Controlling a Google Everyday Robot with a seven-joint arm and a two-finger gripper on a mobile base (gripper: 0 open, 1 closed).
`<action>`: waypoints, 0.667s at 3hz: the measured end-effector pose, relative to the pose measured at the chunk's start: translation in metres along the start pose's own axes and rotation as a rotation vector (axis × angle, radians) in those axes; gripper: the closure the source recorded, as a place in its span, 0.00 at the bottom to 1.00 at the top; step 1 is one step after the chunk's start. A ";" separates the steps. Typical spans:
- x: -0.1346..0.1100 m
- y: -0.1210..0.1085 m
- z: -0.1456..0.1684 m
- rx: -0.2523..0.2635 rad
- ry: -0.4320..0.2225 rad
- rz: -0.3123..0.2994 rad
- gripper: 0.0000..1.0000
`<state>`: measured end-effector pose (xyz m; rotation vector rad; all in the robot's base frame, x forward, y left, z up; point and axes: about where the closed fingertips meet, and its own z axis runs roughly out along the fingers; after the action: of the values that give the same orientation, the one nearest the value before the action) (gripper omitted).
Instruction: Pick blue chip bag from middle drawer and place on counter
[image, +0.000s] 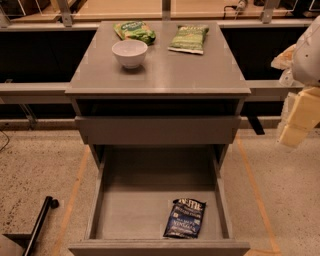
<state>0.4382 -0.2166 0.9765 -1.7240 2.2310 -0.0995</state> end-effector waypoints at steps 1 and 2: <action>0.000 0.000 0.000 0.000 0.000 0.000 0.00; 0.007 0.003 0.015 -0.014 -0.044 0.020 0.00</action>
Offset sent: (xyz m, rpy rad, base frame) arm -0.0008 -0.0128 -0.0493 0.1385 0.0326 -0.0142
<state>0.4377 -0.2207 0.9604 -1.6937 2.2223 -0.0412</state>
